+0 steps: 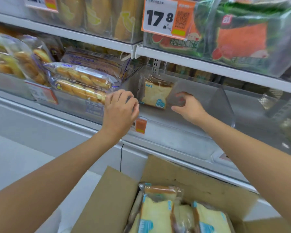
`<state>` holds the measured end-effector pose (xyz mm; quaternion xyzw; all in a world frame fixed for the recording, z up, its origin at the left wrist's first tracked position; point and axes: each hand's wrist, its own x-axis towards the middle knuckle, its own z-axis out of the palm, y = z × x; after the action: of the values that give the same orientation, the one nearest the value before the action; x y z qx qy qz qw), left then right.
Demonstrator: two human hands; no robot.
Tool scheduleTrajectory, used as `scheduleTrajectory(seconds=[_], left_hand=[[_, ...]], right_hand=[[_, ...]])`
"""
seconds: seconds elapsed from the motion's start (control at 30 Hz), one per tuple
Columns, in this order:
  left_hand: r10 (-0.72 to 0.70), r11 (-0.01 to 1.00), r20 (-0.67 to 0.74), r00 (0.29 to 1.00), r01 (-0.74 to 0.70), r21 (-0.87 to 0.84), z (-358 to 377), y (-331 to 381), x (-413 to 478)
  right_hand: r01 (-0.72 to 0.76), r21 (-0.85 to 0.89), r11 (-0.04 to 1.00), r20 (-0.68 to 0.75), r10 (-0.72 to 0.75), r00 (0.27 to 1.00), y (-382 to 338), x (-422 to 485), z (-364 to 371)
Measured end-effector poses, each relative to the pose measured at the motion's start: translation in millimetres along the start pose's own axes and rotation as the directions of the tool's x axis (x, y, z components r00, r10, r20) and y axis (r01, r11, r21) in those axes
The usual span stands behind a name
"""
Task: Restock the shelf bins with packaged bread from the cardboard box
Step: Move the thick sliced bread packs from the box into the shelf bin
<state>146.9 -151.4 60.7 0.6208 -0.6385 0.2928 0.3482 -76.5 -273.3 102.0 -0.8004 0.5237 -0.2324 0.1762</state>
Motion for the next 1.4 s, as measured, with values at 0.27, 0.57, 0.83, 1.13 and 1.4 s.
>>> scheduleTrajectory(seconds=[0.27, 0.57, 0.83, 1.13, 1.4], left_hand=[[-0.092, 0.842, 0.571, 0.816, 0.370, -0.392, -45.0, 111.8, -65.0], [-0.079, 0.712, 0.815, 0.575, 0.604, -0.357, -36.1, 152.8, -160.9], [-0.095, 0.630, 0.867, 0.489, 0.704, -0.328, -34.4, 172.0, -157.9], [0.017, 0.462, 0.975, 0.222, 0.863, -0.204, -51.1, 179.0, -129.2], [-0.144, -0.056, 0.978, 0.152, 0.985, -0.161, -56.4, 126.2, -149.1]], right_hand=[[0.102, -0.019, 0.995, -0.120, -0.104, 0.987, 22.0, -167.8, -30.9], [-0.457, -0.241, 0.856, 0.287, 0.513, 0.809, 166.2, -307.1, 8.2], [-0.556, 0.059, 0.829, 0.275, 0.522, 0.808, 177.3, -302.9, 26.9], [-0.048, 0.152, 0.987, 0.253, 0.008, 0.967, 103.1, -294.9, -3.3], [-0.287, -0.127, 0.950, 0.599, 0.304, 0.741, 132.6, -325.6, 31.3]])
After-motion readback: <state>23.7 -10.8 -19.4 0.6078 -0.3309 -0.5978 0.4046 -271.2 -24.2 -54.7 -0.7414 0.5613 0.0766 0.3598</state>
